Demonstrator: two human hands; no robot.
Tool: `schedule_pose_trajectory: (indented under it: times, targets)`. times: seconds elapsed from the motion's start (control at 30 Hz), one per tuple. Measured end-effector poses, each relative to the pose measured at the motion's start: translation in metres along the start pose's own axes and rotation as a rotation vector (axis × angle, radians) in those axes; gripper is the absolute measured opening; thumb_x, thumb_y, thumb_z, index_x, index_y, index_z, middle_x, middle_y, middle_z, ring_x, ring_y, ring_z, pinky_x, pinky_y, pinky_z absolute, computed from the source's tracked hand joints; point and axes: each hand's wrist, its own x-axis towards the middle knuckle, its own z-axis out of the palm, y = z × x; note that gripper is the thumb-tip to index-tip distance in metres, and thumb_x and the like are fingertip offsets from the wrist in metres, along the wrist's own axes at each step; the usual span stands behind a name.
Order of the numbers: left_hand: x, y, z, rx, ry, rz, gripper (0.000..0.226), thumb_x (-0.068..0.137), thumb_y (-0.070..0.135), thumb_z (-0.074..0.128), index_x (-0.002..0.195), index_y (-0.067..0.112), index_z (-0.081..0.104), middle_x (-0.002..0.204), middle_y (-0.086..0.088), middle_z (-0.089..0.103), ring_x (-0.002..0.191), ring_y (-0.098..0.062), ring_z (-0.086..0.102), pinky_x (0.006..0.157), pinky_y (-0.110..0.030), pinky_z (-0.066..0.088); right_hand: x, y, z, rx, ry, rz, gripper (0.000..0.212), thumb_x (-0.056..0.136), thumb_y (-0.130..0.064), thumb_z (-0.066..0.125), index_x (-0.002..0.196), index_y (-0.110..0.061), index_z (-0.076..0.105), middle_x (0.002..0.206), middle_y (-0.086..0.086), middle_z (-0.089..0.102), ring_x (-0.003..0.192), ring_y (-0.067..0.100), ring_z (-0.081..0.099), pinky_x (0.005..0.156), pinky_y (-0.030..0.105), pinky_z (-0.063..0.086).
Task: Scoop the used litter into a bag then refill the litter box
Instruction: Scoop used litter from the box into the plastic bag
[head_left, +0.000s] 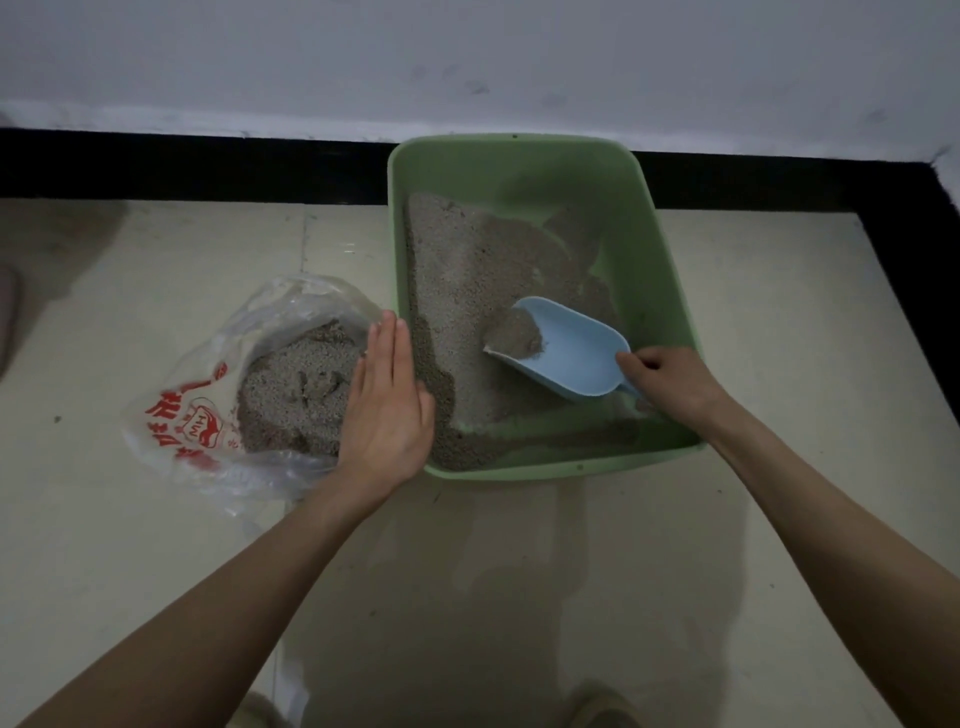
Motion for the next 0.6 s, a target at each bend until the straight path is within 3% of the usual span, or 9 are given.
schedule_pose_trajectory:
  times: [0.1, 0.23, 0.33, 0.47, 0.6]
  targets:
    - [0.0, 0.0, 0.001, 0.008, 0.002, -0.007, 0.062, 0.098, 0.019, 0.028, 0.148, 0.006, -0.007, 0.157, -0.007, -0.012, 0.144, -0.017, -0.012, 0.118, -0.034, 0.0, 0.01, -0.017, 0.013, -0.068, -0.018, -0.04, 0.041, 0.095, -0.03, 0.046, 0.07, 0.0, 0.06, 0.07, 0.02, 0.061, 0.073, 0.036, 0.064, 0.063, 0.032, 0.044]
    - [0.001, 0.001, 0.002, -0.003, 0.005, -0.025, 0.062, 0.097, 0.018, 0.029, 0.148, 0.006, -0.005, 0.157, -0.008, -0.01, 0.144, -0.017, -0.01, 0.119, -0.036, 0.003, 0.027, -0.051, 0.033, -0.181, -0.017, -0.109, 0.049, 0.095, -0.032, 0.046, 0.051, -0.011, 0.04, 0.052, 0.008, 0.042, 0.05, 0.022, 0.041, 0.048, 0.028, 0.027]
    - [0.002, 0.001, 0.002, -0.008, 0.01, -0.016, 0.063, 0.096, 0.016, 0.032, 0.148, 0.005, -0.002, 0.157, -0.009, -0.007, 0.145, -0.019, -0.005, 0.119, -0.038, 0.007, 0.038, -0.073, 0.042, -0.228, -0.021, -0.089, 0.048, 0.096, -0.031, 0.043, 0.053, -0.011, 0.038, 0.053, 0.006, 0.037, 0.05, 0.021, 0.037, 0.048, 0.028, 0.025]
    - [0.002, 0.001, 0.002, -0.014, 0.004, -0.016, 0.063, 0.096, 0.016, 0.032, 0.148, 0.006, -0.003, 0.157, -0.007, -0.01, 0.145, -0.018, -0.006, 0.119, -0.037, 0.006, 0.047, -0.071, 0.046, -0.16, -0.078, -0.016, 0.037, 0.098, -0.025, 0.039, 0.07, -0.003, 0.049, 0.065, 0.009, 0.045, 0.06, 0.023, 0.043, 0.052, 0.028, 0.029]
    - [0.001, 0.0, 0.002, -0.011, -0.001, -0.01, 0.063, 0.097, 0.017, 0.031, 0.148, 0.007, -0.003, 0.157, -0.007, -0.009, 0.145, -0.017, -0.007, 0.119, -0.038, 0.006, 0.039, -0.057, 0.051, 0.006, -0.139, 0.016, 0.042, 0.099, -0.02, 0.038, 0.059, -0.009, 0.04, 0.06, 0.004, 0.037, 0.056, 0.017, 0.036, 0.049, 0.029, 0.023]
